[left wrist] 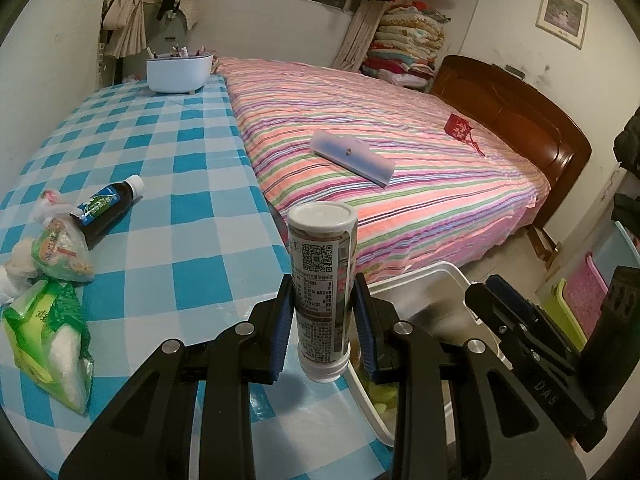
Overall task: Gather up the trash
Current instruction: 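Carry the white plush toy with the right tool over the bin and release it, then lower the white tube into the bin and open the left tool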
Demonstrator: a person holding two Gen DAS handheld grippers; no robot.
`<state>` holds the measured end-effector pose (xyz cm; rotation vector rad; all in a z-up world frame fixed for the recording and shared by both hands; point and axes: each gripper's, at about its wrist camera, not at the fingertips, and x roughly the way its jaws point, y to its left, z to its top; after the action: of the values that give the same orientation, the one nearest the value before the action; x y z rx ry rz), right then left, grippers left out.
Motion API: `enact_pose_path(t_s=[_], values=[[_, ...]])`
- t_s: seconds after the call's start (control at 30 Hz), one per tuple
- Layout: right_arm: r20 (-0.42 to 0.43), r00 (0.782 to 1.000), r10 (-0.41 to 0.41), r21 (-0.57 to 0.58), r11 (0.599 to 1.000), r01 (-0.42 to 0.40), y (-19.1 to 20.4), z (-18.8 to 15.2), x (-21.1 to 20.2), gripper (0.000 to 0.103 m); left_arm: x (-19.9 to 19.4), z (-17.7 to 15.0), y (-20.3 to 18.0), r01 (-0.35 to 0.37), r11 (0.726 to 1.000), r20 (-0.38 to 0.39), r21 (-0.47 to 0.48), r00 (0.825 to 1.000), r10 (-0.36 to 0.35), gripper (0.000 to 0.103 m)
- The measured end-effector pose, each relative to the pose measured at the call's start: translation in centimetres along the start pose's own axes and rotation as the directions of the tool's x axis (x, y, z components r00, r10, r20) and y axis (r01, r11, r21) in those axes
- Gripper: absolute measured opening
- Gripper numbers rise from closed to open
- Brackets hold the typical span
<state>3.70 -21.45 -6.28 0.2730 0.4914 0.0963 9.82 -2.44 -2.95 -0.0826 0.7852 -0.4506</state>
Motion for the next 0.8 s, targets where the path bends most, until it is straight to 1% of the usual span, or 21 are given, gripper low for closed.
enact_pose_path(t_s=[0.07, 0.23, 0.27, 0.37, 0.4, 0.57, 0.8], values=[[0.022, 1.0, -0.007, 0.005, 1.0, 0.007, -0.2, 0.1, -0.4, 0.061, 0.1, 0.0, -0.2, 0.004, 1.0, -0.003, 0.003, 1.0, -0.004, 0.029], [0.121, 0.992, -0.017, 0.048, 0.999, 0.012, -1.2, 0.6, -2.2, 0.062, 0.6, -0.1, -1.0, 0.027, 1.0, -0.011, 0.015, 1.0, -0.027, 0.029], [0.139, 0.99, -0.022, 0.058, 0.998, 0.014, -1.4, 0.7, -2.6, 0.062, 0.6, -0.2, -1.2, 0.041, 0.999, -0.014, 0.016, 0.999, -0.041, 0.029], [0.177, 0.984, -0.03, 0.089, 0.996, 0.015, -2.0, 0.9, -3.3, 0.062, 1.2, -0.5, -2.2, 0.114, 0.993, -0.037, 0.011, 0.993, -0.113, 0.029], [0.187, 0.982, -0.028, 0.102, 0.995, 0.009, -2.2, 1.0, -3.5, 0.062, 1.4, -0.7, -2.6, 0.126, 0.992, -0.044, 0.012, 0.991, -0.125, 0.029], [0.195, 0.98, -0.027, 0.13, 0.991, 0.002, -2.9, 1.2, -3.7, 0.062, 2.3, -1.2, -3.9, 0.16, 0.986, -0.068, 0.034, 0.985, -0.158, 0.029], [0.198, 0.98, -0.02, 0.14, 0.99, -0.008, -3.0, 1.2, -3.8, 0.062, 2.5, -1.3, -4.7, 0.178, 0.983, -0.063, 0.047, 0.983, -0.175, 0.03]])
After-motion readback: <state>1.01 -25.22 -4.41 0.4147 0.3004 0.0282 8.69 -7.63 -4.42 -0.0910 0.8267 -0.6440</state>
